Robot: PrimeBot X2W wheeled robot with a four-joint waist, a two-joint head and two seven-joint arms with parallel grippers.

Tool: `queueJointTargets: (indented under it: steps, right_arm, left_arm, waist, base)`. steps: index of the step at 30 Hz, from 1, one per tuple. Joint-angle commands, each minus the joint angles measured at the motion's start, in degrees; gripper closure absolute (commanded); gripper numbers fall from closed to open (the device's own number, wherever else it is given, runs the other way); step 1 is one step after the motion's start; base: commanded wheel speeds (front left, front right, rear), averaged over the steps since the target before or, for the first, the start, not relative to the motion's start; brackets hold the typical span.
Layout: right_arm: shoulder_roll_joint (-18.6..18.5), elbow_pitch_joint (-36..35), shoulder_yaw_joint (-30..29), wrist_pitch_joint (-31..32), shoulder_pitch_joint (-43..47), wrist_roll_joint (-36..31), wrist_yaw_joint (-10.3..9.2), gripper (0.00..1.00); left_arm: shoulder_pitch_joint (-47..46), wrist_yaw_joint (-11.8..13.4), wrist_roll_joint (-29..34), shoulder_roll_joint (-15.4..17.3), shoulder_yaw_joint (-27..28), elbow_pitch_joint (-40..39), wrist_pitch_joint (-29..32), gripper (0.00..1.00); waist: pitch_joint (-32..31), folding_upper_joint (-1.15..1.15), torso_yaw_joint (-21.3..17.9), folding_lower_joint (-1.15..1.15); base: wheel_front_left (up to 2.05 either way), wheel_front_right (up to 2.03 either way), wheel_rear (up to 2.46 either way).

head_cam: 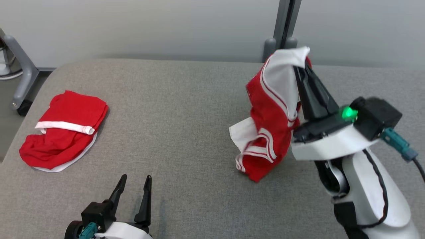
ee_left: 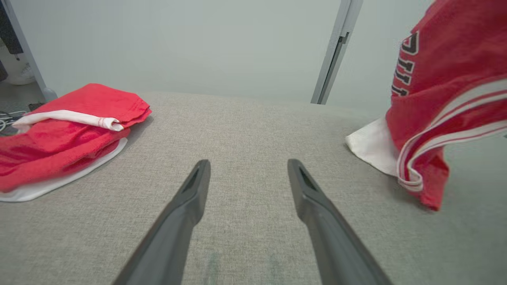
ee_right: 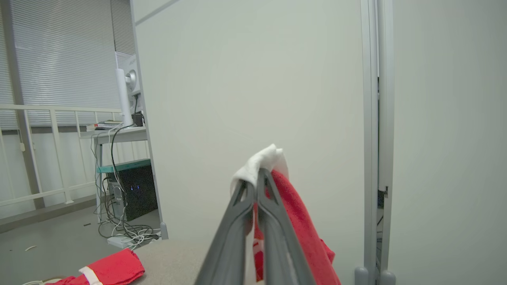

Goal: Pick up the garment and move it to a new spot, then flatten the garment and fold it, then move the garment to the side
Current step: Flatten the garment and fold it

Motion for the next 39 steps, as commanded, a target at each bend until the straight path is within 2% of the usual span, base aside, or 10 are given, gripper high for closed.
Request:
queueJointTargets:
  steps: [1,9,15,26,27,28,29,30,33,39]
  right_arm:
    - [-0.6,-0.6,0.5,0.0,-1.7,0.6,0.00,1.00]
    - [-1.4,-1.2,2.0,0.0,-19.0,1.9,0.00,1.00]
    - [-0.7,4.0,4.3,0.0,-23.1,4.6,-0.01,1.00]
    - [-1.7,29.5,-4.8,0.0,-16.8,-4.9,-0.01,1.00]
    - [-2.2,31.5,-6.7,0.0,-16.1,-5.8,-0.01,0.91]
    - [-3.2,33.4,-8.4,0.0,-15.6,-7.2,-0.01,0.30]
    - [-3.2,33.4,-8.4,0.0,-15.6,-7.2,-0.01,0.30]
    - [-4.0,36.3,-11.0,0.0,-14.7,-7.9,-0.01,0.00]
    - [-5.8,39.6,-17.3,0.0,-13.7,-11.0,0.00,0.00]
    - [-5.3,36.5,-24.8,0.0,-7.9,-13.7,-0.01,0.00]
  left_arm:
    - [0.4,0.0,-0.2,0.2,-0.1,0.1,0.0,0.00]
    - [2.1,0.5,-0.9,0.2,-1.7,1.2,0.0,0.00]
    - [2.8,0.7,-1.8,0.2,-2.3,1.5,0.0,0.00]
    - [0.3,0.7,-2.9,0.2,-4.7,1.2,0.0,0.00]
    - [0.1,0.6,-2.9,0.2,-4.9,1.2,0.0,0.00]
    - [-0.1,0.6,-2.9,0.2,-5.0,1.1,0.0,0.00]
    - [-0.1,0.6,-2.9,0.2,-5.0,1.1,0.0,0.00]
    - [-0.4,0.7,-2.9,0.2,-5.1,1.1,0.0,0.00]
    - [-1.0,0.8,-2.8,0.2,-5.3,0.9,0.0,0.00]
    - [-0.7,0.8,-1.9,0.2,-4.2,1.3,0.0,0.00]
  waist:
    - [-2.3,0.00,-0.1,0.00]
    - [-5.0,0.00,2.3,0.00]
    - [-4.9,0.00,4.6,0.00]
    - [-0.6,0.00,6.1,0.00]
    - [-0.2,0.00,6.2,0.00]
    - [0.1,0.00,6.1,0.00]
    - [0.1,0.00,6.1,0.00]
    - [0.4,0.00,6.1,0.00]
    - [1.2,0.00,5.8,0.00]
    - [0.8,0.00,3.7,0.00]
  base:
    - [0.00,0.00,0.00]
    - [0.00,0.00,0.00]
    - [0.00,0.00,0.00]
    - [0.00,0.00,0.00]
    - [0.00,0.00,0.00]
    - [0.00,0.00,0.00]
    - [0.00,0.00,0.00]
    - [0.00,0.00,0.00]
    - [0.00,0.00,0.00]
    - [0.00,0.00,0.00]
